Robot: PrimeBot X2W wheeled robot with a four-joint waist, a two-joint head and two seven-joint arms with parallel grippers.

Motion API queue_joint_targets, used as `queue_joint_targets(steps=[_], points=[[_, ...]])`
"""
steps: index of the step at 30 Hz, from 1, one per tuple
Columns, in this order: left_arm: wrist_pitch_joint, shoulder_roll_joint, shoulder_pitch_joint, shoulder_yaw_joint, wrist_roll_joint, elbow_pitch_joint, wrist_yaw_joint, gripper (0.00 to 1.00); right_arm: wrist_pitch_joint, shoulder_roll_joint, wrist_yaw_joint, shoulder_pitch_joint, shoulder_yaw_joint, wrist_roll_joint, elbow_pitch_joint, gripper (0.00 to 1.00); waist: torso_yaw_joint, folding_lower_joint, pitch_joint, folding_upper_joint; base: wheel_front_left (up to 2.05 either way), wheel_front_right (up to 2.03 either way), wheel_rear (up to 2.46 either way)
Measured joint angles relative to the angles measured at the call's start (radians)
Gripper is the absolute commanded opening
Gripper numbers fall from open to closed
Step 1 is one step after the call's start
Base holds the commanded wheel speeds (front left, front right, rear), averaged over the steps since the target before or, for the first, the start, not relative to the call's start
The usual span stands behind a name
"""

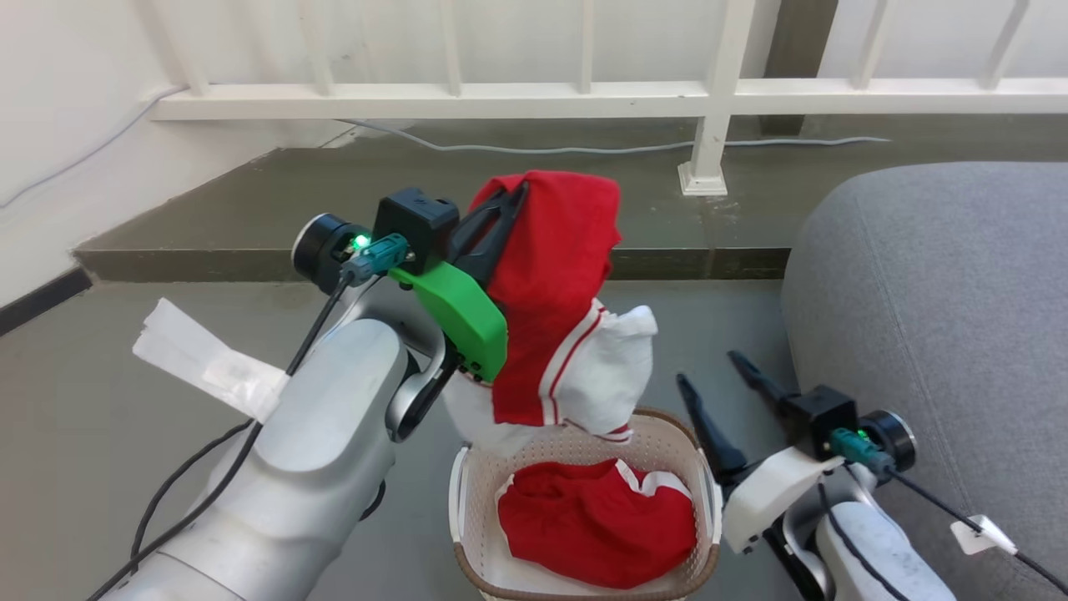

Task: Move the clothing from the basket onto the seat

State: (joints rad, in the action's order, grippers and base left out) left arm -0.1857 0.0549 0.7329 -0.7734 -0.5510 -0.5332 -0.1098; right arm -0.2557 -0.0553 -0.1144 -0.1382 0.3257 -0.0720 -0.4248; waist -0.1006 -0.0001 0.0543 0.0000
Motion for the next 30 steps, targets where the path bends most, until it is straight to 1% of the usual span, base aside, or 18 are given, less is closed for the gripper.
queue_joint_targets(steps=[2,7,14,19,25,30], points=[[0.000,-0.001,0.000,-0.003,0.000,0.005,0.000,0.00,0.000,0.000,0.000,-0.003,0.016,0.000,-0.004,1.00,-0.004,0.0000,0.002,0.0000,0.00,0.00,0.00],[0.010,-0.002,-0.001,-0.007,-0.001,0.036,0.000,0.00,0.000,0.000,-0.009,-0.063,0.096,0.000,-0.030,1.00,-0.016,0.0000,0.009,0.0000,0.00,0.00,0.00],[0.033,-0.006,-0.001,-0.036,-0.003,0.081,0.000,0.00,0.000,-0.002,-0.009,-0.127,0.135,-0.008,-0.068,1.00,-0.038,0.0000,0.005,0.0000,0.00,0.00,0.00],[0.044,-0.007,-0.001,-0.044,-0.008,0.109,0.000,0.00,0.000,-0.004,-0.009,-0.146,0.168,-0.009,-0.132,1.00,-0.057,0.0000,0.002,0.0000,0.00,0.00,0.00],[0.053,-0.007,-0.007,-0.050,-0.008,0.132,0.000,0.00,0.000,-0.002,-0.010,-0.186,0.294,-0.030,-0.185,1.00,-0.074,0.0000,0.001,0.0000,0.00,0.00,0.00],[0.062,-0.007,-0.022,-0.063,-0.011,0.153,0.002,0.00,0.000,-0.004,-0.010,-0.235,0.353,-0.049,-0.219,1.00,-0.079,0.0000,0.002,0.0000,0.00,0.00,0.00]])
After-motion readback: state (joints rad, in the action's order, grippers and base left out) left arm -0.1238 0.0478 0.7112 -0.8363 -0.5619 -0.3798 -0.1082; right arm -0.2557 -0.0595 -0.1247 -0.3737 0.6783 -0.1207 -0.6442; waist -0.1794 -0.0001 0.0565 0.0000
